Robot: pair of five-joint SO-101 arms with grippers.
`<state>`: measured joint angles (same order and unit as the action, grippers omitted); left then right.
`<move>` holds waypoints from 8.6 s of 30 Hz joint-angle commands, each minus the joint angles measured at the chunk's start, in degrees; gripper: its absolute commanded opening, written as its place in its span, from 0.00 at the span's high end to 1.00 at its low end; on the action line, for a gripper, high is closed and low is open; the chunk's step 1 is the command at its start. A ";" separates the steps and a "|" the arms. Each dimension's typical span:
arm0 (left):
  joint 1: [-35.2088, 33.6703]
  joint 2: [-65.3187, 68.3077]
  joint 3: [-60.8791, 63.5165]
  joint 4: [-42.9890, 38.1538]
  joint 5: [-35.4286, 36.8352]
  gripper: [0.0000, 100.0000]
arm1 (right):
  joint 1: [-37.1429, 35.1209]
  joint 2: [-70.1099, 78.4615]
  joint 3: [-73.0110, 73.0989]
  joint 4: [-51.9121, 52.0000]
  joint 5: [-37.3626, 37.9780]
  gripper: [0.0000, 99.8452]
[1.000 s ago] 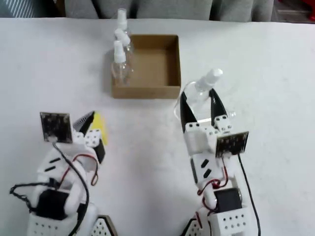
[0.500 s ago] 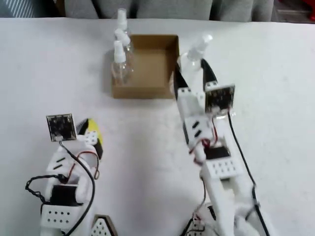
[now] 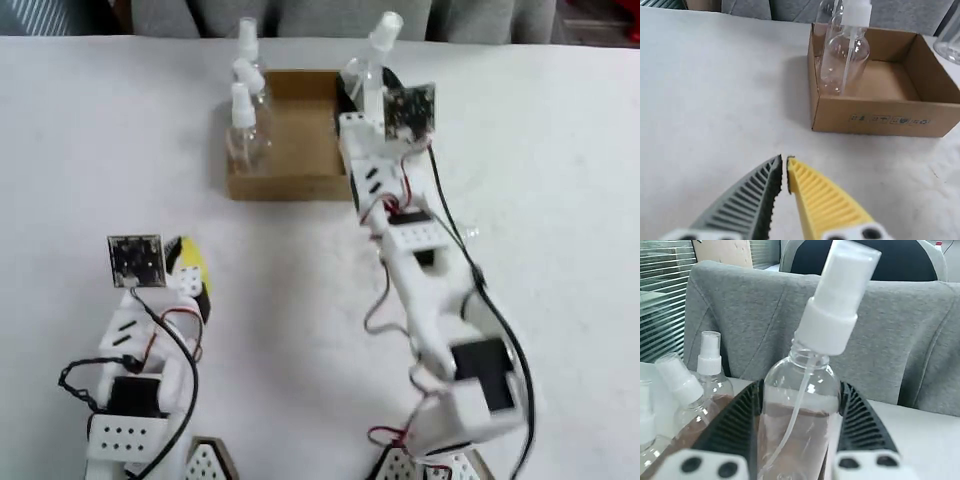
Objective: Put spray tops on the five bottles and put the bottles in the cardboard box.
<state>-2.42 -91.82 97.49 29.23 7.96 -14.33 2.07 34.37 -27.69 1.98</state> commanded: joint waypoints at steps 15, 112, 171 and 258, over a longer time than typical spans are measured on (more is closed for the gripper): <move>-0.48 -0.84 -0.26 -1.76 -1.14 0.98 | 0.84 39.96 -46.07 -0.92 0.00 0.98; -0.84 -0.84 -0.18 -2.64 -1.23 0.98 | -0.84 51.12 -56.62 6.02 11.69 0.81; -0.84 -0.84 -0.18 -2.64 -1.23 0.98 | -0.40 42.33 -52.04 14.64 10.02 0.65; 39.87 57.63 -54.24 20.84 -21.36 0.98 | 60.44 -23.78 3.78 87.69 10.90 0.70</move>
<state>38.29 -33.63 43.08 50.77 -13.23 54.33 -22.55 52.75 48.79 12.18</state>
